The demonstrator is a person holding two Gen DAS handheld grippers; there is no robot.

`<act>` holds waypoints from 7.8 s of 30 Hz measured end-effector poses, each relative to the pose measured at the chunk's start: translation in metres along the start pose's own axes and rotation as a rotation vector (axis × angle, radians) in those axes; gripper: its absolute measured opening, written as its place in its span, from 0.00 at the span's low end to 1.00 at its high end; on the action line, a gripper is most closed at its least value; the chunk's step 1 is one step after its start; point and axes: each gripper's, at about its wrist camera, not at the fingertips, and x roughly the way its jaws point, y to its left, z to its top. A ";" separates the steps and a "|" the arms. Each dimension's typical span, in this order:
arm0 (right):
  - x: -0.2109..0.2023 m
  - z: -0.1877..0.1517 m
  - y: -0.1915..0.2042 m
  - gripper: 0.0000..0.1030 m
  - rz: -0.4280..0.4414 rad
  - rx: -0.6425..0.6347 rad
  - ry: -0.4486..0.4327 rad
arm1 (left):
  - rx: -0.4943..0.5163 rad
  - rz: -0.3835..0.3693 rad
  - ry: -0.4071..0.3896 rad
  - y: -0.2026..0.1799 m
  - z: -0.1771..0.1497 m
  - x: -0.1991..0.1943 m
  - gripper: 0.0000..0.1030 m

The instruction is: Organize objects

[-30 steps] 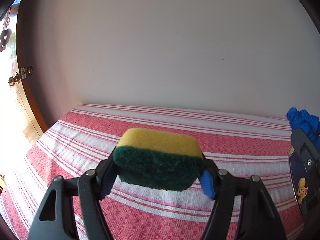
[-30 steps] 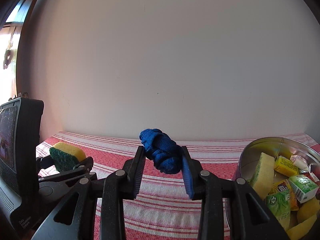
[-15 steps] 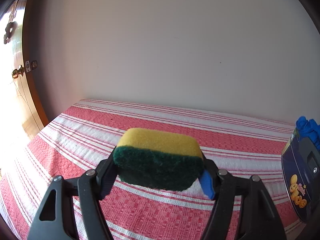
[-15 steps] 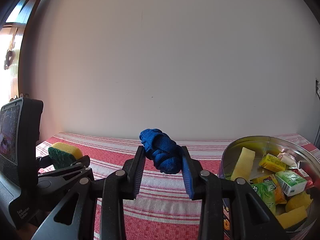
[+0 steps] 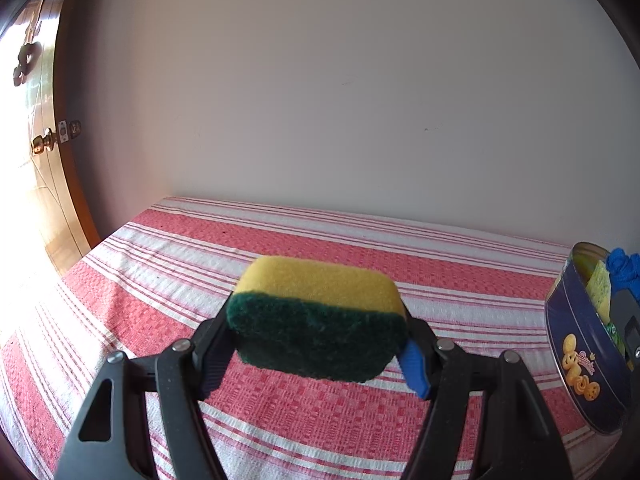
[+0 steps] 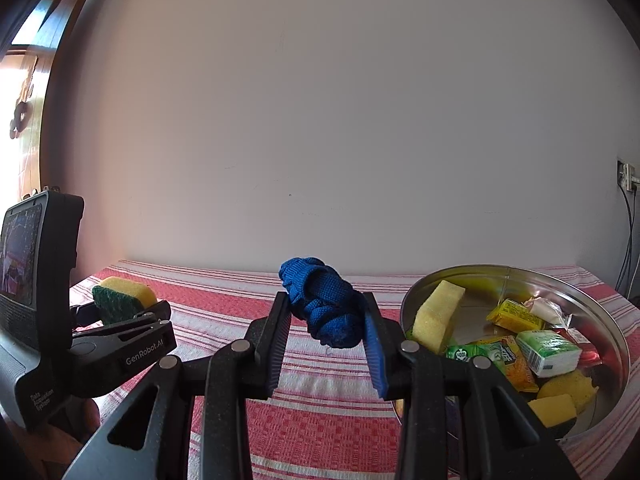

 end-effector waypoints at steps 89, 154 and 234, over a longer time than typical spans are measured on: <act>0.011 0.015 -0.251 0.36 -0.310 0.013 0.047 | 0.148 -0.279 0.031 -0.258 0.007 -0.043 0.68; -0.022 0.020 -0.261 0.86 -0.232 0.145 -0.067 | 0.150 -0.221 -0.059 -0.245 -0.023 -0.049 0.99; -0.114 0.003 -0.223 0.99 -0.342 0.045 -0.322 | 0.141 -0.204 -0.246 -0.221 -0.061 -0.102 1.00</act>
